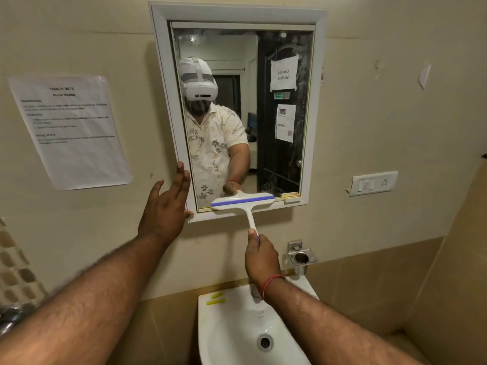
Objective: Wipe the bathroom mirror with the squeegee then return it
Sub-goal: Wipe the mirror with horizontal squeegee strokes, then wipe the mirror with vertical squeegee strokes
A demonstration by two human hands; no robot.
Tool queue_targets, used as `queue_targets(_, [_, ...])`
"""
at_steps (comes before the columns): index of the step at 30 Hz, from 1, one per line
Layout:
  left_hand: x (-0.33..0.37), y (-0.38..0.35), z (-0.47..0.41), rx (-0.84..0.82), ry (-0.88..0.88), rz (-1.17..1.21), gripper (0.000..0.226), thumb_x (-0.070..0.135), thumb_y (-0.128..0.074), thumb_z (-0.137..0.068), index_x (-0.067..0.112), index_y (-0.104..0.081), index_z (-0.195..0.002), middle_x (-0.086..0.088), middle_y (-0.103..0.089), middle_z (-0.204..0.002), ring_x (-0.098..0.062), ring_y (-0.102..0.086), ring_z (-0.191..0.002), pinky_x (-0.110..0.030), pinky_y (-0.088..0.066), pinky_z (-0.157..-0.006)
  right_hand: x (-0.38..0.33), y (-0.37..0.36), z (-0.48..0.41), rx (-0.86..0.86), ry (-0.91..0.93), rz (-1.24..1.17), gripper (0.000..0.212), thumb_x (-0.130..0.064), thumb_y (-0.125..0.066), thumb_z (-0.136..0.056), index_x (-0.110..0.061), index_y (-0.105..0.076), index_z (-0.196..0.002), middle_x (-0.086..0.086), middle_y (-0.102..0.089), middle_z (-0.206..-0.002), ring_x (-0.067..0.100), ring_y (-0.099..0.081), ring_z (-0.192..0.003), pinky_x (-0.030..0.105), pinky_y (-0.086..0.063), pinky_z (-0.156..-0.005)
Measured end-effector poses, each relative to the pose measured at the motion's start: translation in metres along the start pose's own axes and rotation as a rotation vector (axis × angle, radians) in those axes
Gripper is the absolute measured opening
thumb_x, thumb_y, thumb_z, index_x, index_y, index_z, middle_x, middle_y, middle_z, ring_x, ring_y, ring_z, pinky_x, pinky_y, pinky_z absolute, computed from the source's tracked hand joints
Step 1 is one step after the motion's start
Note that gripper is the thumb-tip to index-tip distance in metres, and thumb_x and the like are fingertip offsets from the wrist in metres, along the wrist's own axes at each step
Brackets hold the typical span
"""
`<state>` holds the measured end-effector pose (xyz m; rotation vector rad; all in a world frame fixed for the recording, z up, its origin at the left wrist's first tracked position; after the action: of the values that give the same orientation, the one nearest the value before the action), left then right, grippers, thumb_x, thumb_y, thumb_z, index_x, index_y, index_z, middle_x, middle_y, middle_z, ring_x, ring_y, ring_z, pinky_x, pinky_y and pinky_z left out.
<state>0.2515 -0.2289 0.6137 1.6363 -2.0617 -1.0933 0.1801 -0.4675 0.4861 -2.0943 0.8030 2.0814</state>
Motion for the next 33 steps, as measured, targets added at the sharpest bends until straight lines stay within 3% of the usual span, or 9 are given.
queue_targets(7, [-0.003,-0.008,0.006,-0.001,-0.006,-0.005,0.139,0.035,-0.105,-0.076,0.002,-0.017,-0.178,-0.015,0.011,-0.189,-0.035,-0.076,-0.097,-0.06,-0.046,-0.124,-0.005,0.005,-0.005,-0.008,-0.047,0.039,0.049,-0.059,-0.038,-0.111,-0.022,-0.063,-0.092,0.003,-0.07,-0.094,0.023,-0.064,-0.086,0.035,-0.044,-0.072])
queue_targets(11, [-0.006,-0.011,0.011,-0.011,-0.033,-0.011,0.138,0.035,-0.107,-0.072,0.001,-0.023,-0.177,-0.017,0.006,-0.189,-0.034,-0.076,-0.106,-0.059,-0.047,-0.123,-0.015,0.007,-0.006,-0.001,-0.075,0.058,0.051,-0.062,-0.036,-0.11,-0.023,-0.065,-0.094,0.003,-0.071,-0.095,0.025,-0.066,-0.089,0.036,-0.049,-0.076])
queue_targets(13, [-0.008,-0.011,0.013,-0.01,-0.063,-0.031,0.137,0.037,-0.106,-0.072,0.002,-0.025,-0.176,-0.019,0.001,-0.189,-0.034,-0.076,-0.109,-0.059,-0.047,-0.124,-0.018,0.007,-0.007,-0.029,-0.109,0.045,0.053,-0.064,-0.036,-0.109,-0.023,-0.067,-0.096,0.001,-0.07,-0.091,0.021,-0.065,-0.082,0.034,-0.048,-0.069])
queue_targets(16, [-0.014,-0.007,0.014,0.018,-0.115,-0.059,0.134,0.041,-0.108,-0.068,0.002,-0.034,-0.173,-0.02,-0.016,-0.187,-0.034,-0.076,-0.096,-0.059,-0.049,-0.122,-0.019,0.015,-0.009,-0.048,-0.132,0.018,0.063,-0.077,-0.039,-0.095,-0.021,-0.068,-0.089,-0.005,-0.06,-0.071,0.017,-0.051,-0.061,0.03,-0.038,-0.059])
queue_targets(18, [-0.019,-0.003,0.016,0.045,-0.155,-0.087,0.134,0.042,-0.109,-0.065,0.003,-0.039,-0.172,-0.019,-0.024,-0.185,-0.034,-0.073,-0.091,-0.061,-0.049,-0.123,-0.025,0.027,-0.009,-0.037,-0.084,0.065,0.064,-0.076,-0.041,-0.097,-0.02,-0.069,-0.085,-0.004,-0.06,-0.068,0.017,-0.05,-0.059,0.03,-0.037,-0.058])
queue_targets(22, [-0.031,0.007,0.014,0.074,-0.261,-0.15,0.126,0.054,-0.102,-0.071,0.007,-0.043,-0.172,-0.015,-0.032,-0.183,-0.036,-0.07,-0.118,-0.066,-0.039,-0.128,-0.057,0.064,-0.003,0.043,0.102,0.203,0.061,-0.067,-0.04,-0.107,-0.02,-0.069,-0.082,0.004,-0.071,-0.079,0.022,-0.063,-0.074,0.037,-0.048,-0.071])
queue_targets(27, [-0.054,0.038,-0.007,0.119,-0.383,-0.216,0.109,0.066,-0.091,-0.08,0.018,-0.05,-0.169,-0.004,-0.047,-0.177,-0.035,-0.06,-0.149,-0.065,-0.031,-0.13,-0.13,0.099,-0.009,0.155,0.339,0.276,0.06,-0.07,-0.043,-0.105,-0.02,-0.059,-0.074,0.001,-0.064,-0.07,0.022,-0.058,-0.067,0.039,-0.046,-0.065])
queue_targets(31, [-0.062,0.085,-0.055,0.157,-0.311,-0.287,0.129,0.077,-0.083,-0.08,0.011,-0.031,-0.177,-0.011,-0.029,-0.185,-0.031,-0.031,-0.17,-0.062,-0.028,-0.133,-0.204,0.109,-0.021,0.161,0.545,0.537,0.058,-0.078,-0.038,-0.102,-0.028,-0.062,-0.083,-0.001,-0.066,-0.067,0.02,-0.064,-0.065,0.044,-0.057,-0.062])
queue_targets(33, [-0.064,0.109,-0.085,0.168,-0.232,-0.284,0.14,0.085,-0.077,-0.08,0.007,-0.017,-0.179,-0.014,-0.015,-0.188,-0.031,-0.016,-0.175,-0.061,-0.023,-0.137,-0.243,0.108,-0.025,0.157,0.646,0.683,0.051,-0.076,-0.037,-0.103,-0.033,-0.06,-0.087,-0.005,-0.066,-0.07,0.016,-0.064,-0.065,0.041,-0.055,-0.06])
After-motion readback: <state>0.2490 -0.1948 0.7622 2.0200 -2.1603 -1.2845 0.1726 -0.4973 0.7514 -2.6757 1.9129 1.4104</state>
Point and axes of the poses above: each hand's wrist, its own z-axis away from the middle knuckle, its own y-axis out of the back of the hand, x = y × z, the point moved 7 cm from there along -z, towards the middle knuckle
